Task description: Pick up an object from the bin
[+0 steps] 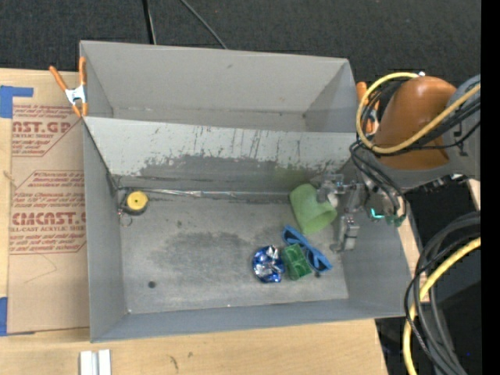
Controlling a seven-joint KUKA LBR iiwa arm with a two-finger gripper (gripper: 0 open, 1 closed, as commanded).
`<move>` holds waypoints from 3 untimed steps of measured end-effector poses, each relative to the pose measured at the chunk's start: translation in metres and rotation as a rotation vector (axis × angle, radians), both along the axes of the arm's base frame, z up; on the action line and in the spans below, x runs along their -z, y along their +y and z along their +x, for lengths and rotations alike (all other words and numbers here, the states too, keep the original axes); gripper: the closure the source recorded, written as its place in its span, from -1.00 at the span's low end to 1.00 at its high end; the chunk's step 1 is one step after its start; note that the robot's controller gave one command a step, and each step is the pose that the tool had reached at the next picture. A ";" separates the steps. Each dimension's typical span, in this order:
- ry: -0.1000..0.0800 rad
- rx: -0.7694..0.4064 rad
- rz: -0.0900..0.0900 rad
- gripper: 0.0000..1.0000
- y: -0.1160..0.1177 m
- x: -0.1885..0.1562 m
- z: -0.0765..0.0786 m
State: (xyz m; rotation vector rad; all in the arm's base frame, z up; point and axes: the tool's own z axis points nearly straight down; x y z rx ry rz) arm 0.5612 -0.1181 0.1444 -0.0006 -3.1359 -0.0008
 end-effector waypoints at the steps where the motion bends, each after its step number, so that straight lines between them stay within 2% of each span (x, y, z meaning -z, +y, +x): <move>1: -0.008 -0.066 0.001 -1.00 0.037 0.064 -0.017; 2: -0.006 -0.065 0.000 1.00 0.037 0.065 -0.018; 3: -0.012 -0.046 0.000 1.00 0.062 -0.056 -0.069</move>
Offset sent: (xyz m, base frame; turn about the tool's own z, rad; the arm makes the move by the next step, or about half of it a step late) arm -0.0206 0.0405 -0.0744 -0.0648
